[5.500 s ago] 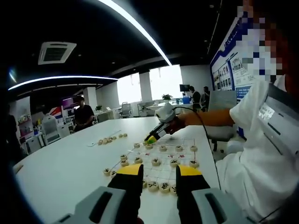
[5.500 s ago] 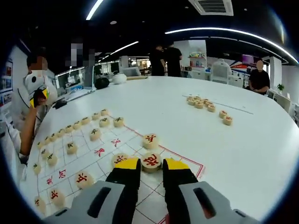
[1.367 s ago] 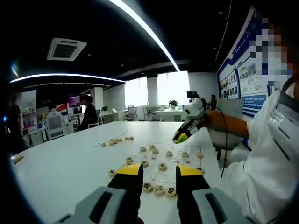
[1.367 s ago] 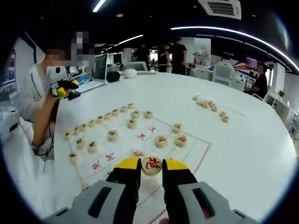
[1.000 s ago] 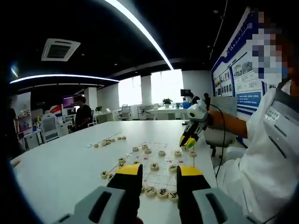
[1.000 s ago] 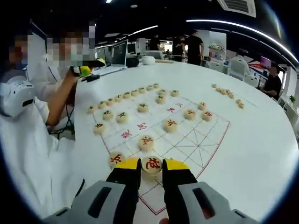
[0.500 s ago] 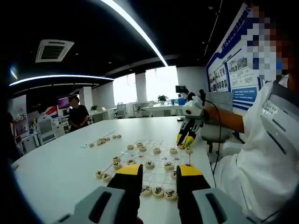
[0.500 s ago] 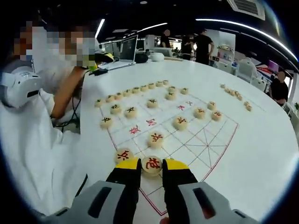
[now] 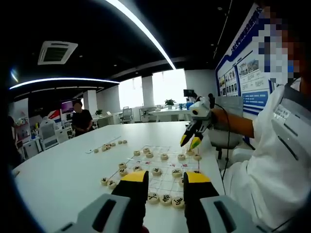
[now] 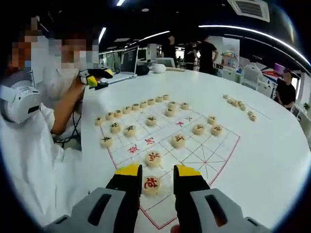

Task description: Pick up the chess pieces one by one and place each piece onto its starting position on the chessboard, setting the pieces on their correct points until all the chess pieces are arranged in the starting layout

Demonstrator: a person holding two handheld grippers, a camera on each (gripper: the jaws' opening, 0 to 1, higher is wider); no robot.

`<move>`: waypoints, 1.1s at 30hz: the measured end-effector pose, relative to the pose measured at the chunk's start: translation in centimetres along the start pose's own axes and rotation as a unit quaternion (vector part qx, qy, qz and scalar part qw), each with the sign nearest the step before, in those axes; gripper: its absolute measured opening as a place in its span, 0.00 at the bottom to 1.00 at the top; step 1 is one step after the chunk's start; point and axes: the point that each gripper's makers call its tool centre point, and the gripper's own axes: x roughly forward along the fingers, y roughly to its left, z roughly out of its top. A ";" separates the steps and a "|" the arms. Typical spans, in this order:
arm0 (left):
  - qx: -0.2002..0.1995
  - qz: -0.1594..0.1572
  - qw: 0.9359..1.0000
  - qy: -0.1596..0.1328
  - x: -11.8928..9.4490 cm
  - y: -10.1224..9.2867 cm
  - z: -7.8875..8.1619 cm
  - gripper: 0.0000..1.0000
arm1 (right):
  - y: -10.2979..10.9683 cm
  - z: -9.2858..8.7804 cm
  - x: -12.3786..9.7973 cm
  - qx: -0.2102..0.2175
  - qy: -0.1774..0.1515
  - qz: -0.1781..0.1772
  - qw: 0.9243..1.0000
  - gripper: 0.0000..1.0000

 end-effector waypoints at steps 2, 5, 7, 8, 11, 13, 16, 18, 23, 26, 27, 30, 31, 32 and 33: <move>0.000 -0.001 1.000 -0.001 0.0 0.0 0.0 0.31 | -1.1 0.3 0.2 0.007 -0.001 -0.016 1.000 0.27; 0.000 0.000 1.000 0.000 0.0 0.0 0.0 0.31 | -3.0 1.1 1.0 0.024 -0.008 -0.039 0.999 0.27; -0.001 0.000 1.000 0.000 0.0 0.0 0.0 0.31 | -3.9 1.5 1.5 0.030 -0.011 -0.049 0.998 0.28; -0.001 0.001 1.000 0.000 0.0 0.0 0.0 0.31 | -4.6 1.7 1.8 0.033 -0.013 -0.057 0.998 0.29; -0.004 0.004 1.000 -0.002 -0.1 0.2 0.0 0.31 | -6.6 2.7 2.9 0.037 -0.023 -0.071 0.997 0.35; -0.007 0.008 1.000 -0.003 -0.1 0.5 0.0 0.31 | -8.2 3.2 3.5 0.038 -0.023 -0.088 0.995 0.38; -0.008 0.012 1.000 -0.005 -0.2 0.7 0.0 0.31 | -10.9 3.8 4.5 0.044 -0.024 -0.111 0.993 0.38; -0.008 0.013 1.000 -0.005 -0.2 0.7 0.0 0.31 | -12.6 4.1 5.1 0.055 -0.025 -0.121 0.991 0.39; -0.006 0.014 1.000 -0.006 -0.3 0.8 0.1 0.31 | -17.2 4.9 6.2 0.071 -0.030 -0.159 0.984 0.40; -0.007 0.015 1.000 -0.007 -0.4 0.9 0.1 0.31 | -19.8 5.2 7.0 0.072 -0.026 -0.184 0.980 0.40; -0.007 0.016 1.000 -0.008 -0.5 0.9 0.1 0.31 | -20.9 5.4 7.4 0.077 -0.027 -0.193 0.978 0.40; -0.008 0.020 1.000 -0.011 -0.7 1.1 0.2 0.31 | -23.4 5.8 8.3 0.088 -0.031 -0.212 0.973 0.40; -0.009 0.021 1.000 -0.011 -0.8 1.2 0.2 0.31 | -24.6 5.9 8.6 0.089 -0.031 -0.224 0.970 0.40; -0.010 0.023 1.000 -0.013 -0.8 1.3 0.2 0.31 | -25.6 5.9 8.8 0.089 -0.029 -0.236 0.967 0.40; -0.011 0.025 1.000 -0.013 -0.9 1.5 0.2 0.31 | -26.5 5.8 9.1 0.091 -0.028 -0.245 0.965 0.40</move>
